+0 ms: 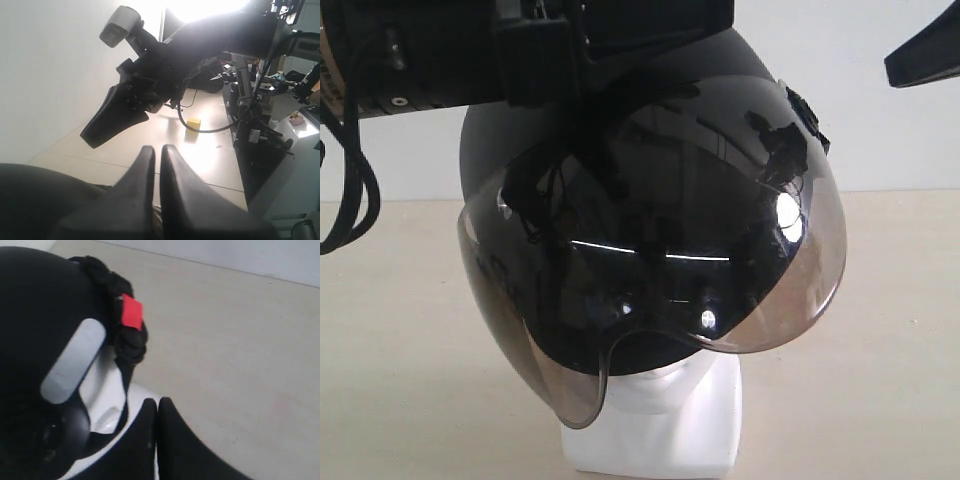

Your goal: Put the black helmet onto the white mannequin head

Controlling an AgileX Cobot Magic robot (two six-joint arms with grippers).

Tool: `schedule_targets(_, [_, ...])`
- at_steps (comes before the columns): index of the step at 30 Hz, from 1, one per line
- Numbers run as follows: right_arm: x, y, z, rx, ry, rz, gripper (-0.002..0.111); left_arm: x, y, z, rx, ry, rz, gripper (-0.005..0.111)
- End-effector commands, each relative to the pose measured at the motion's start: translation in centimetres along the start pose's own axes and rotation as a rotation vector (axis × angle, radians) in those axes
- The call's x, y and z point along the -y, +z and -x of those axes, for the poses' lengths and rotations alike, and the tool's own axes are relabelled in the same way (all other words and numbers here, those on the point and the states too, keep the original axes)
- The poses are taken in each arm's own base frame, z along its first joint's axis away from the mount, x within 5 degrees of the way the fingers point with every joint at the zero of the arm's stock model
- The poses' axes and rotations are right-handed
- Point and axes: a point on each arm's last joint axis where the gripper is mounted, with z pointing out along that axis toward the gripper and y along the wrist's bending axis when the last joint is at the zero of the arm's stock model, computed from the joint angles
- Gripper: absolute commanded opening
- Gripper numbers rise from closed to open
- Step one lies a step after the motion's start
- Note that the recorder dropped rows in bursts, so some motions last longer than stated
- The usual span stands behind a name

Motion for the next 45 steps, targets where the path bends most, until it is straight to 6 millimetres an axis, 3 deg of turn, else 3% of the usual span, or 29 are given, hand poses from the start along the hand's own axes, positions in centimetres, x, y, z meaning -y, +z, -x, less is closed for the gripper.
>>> schedule_targets(1, [-1.2,0.6,0.3,0.01,0.0,0.034,0.006,-0.2,0.1,-0.5,-0.03,-0.007,0.014,0.004])
schedule_targets(5, [-1.5,1.4,0.3,-0.013,-0.01,0.054,0.027,-0.2,0.1,-0.5,-0.031,-0.007,0.018,0.004])
schedule_targets(8, [-1.6,1.5,0.3,-0.012,-0.014,0.053,0.05,-0.4,0.1,-0.5,-0.036,-0.006,0.036,0.004])
schedule_targets(10, [-1.5,1.5,0.4,-0.01,-0.014,0.049,0.056,-0.6,0.1,-0.4,-0.036,-0.001,0.053,0.004])
schedule_targets(19, [-0.6,1.8,0.1,-0.044,0.038,-0.011,0.055,-0.6,0.3,1.2,-0.002,0.036,0.06,0.004])
schedule_targets(25, [0.6,3.5,-0.2,-0.09,0.109,0.02,0.055,-0.6,0.3,1.2,-0.002,0.033,0.06,0.004])
schedule_targets(32, [-0.1,5.5,-0.2,-0.121,0.068,0.06,0.055,-0.6,0.3,1.2,-0.012,0.043,0.057,0.004])
schedule_targets(40, [-0.2,5.7,-0.4,-0.157,0.06,0.047,0.055,-0.6,0.3,1.0,-0.03,0.048,0.06,0.004])
schedule_targets(45, [-0.2,6.0,-0.9,-0.215,0.089,0.079,0.041,-0.8,0.3,1.0,-0.033,0.048,0.073,0.004])
